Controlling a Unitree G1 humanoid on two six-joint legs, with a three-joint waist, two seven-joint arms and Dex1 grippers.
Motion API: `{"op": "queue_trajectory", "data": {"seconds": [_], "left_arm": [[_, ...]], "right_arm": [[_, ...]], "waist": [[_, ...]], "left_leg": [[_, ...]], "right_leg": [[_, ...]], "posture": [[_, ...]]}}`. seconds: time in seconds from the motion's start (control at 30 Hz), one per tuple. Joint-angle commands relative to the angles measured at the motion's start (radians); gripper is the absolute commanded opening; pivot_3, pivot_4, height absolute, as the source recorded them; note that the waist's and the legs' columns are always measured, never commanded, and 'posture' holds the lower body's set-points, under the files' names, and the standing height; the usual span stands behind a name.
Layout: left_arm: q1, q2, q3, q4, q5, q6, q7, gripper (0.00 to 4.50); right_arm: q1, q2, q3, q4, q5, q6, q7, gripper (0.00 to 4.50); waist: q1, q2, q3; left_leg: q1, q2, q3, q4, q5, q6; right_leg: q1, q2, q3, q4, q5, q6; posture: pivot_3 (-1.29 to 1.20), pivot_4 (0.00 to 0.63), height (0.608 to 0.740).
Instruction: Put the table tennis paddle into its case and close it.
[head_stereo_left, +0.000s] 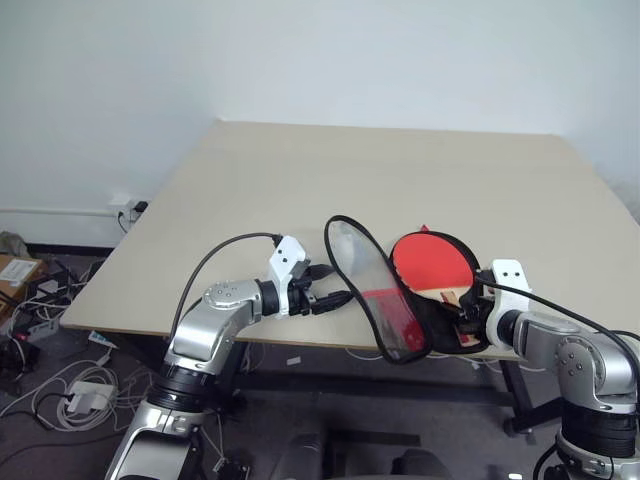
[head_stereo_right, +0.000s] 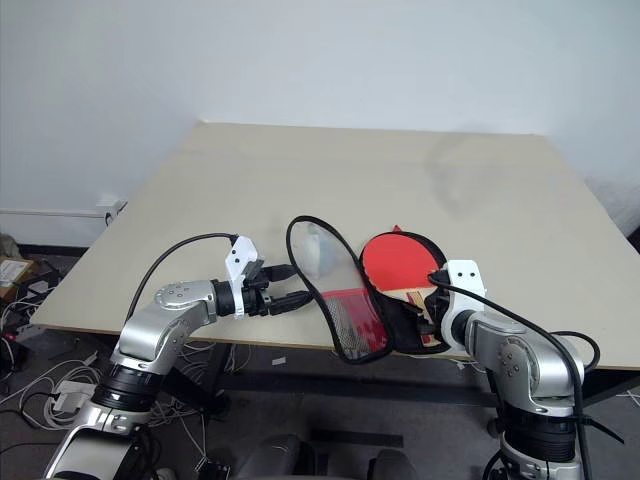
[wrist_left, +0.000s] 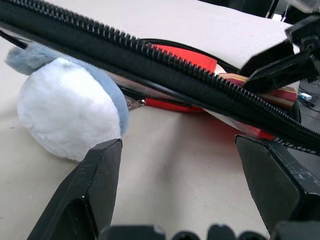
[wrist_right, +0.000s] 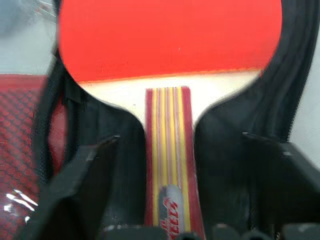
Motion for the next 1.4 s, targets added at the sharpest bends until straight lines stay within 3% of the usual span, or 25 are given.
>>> {"op": "queue_trajectory", "data": {"seconds": [0.03, 0.17, 0.4, 0.63, 0.8, 0.97, 1.13, 1.4], "left_arm": [[-0.03, -0.006, -0.005, -0.019, -0.002, -0.005, -0.005, 3.85], [-0.088, -0.086, -0.041, -0.026, -0.041, 0.047, -0.009, 3.85], [-0.198, -0.252, -0.137, 0.097, 0.028, 0.009, 0.031, 3.85], [-0.276, -0.425, -0.177, 0.342, 0.105, -0.041, 0.127, 3.85], [-0.267, -0.464, -0.151, 0.345, 0.071, 0.005, 0.101, 3.85], [-0.267, -0.448, -0.042, 0.258, -0.038, 0.215, 0.132, 3.85], [-0.285, -0.407, -0.024, 0.201, -0.078, 0.538, 0.212, 3.85], [-0.356, -0.533, 0.148, 0.363, -0.114, 0.732, 0.389, 3.85]], "right_arm": [[-0.076, 0.014, -0.109, -0.093, 0.085, -0.081, 0.053, 4.27], [-0.167, 0.002, -0.24, -0.1, 0.193, -0.176, 0.113, 4.27], [-0.273, 0.074, -0.331, -0.031, 0.282, -0.275, 0.032, 4.27], [-0.275, 0.091, -0.311, 0.078, 0.242, -0.382, -0.05, 4.27], [-0.254, 0.084, -0.3, 0.133, 0.237, -0.441, -0.07, 4.27], [-0.224, 0.07, -0.264, 0.17, 0.205, -0.481, -0.081, 4.27], [-0.212, 0.087, -0.263, 0.195, 0.227, -0.505, -0.097, 4.27], [-0.205, 0.084, -0.245, 0.21, 0.235, -0.526, -0.113, 4.27]], "waist": [[0.0, 0.0, 0.0], [0.004, 0.0, 0.0], [0.001, -0.001, -0.001], [0.001, -0.001, 0.0], [0.0, 0.0, 0.0], [-0.002, 0.0, 0.0], [-0.006, 0.0, 0.0], [-0.006, 0.0, 0.0]], "left_leg": [[0.0, 0.0, 0.0, 0.0, 0.0, 0.0], [0.0, 0.0, -0.001, 0.0, 0.0, 0.0], [0.0, -0.001, -0.001, 0.001, -0.001, 0.001], [0.0, -0.001, 0.0, 0.001, -0.001, 0.001], [0.0, -0.001, 0.001, 0.0, -0.001, 0.001], [0.0, 0.0, 0.001, 0.001, -0.001, 0.001], [0.0, 0.0, 0.0, 0.001, -0.001, 0.001], [0.0, 0.0, -0.001, 0.002, -0.001, 0.001]], "right_leg": [[0.0, 0.0, 0.0, 0.0, 0.0, 0.0], [0.001, 0.0, -0.001, 0.0, 0.0, 0.0], [0.001, 0.001, 0.003, 0.0, 0.0, 0.0], [0.0, 0.001, 0.005, 0.0, 0.0, 0.0], [0.0, 0.001, 0.005, 0.001, 0.0, 0.0], [0.0, 0.001, 0.006, 0.001, 0.0, 0.0], [0.0, 0.001, 0.005, 0.002, 0.0, 0.001], [-0.001, 0.0, 0.006, 0.007, -0.001, 0.001]], "posture": [[0.0, 0.0, 0.715], [0.0, 0.0, 0.715], [0.0, 0.0, 0.715], [0.0, 0.0, 0.715], [0.0, 0.0, 0.715], [0.0, 0.0, 0.715], [0.0, 0.0, 0.715], [0.0, 0.0, 0.715]]}}
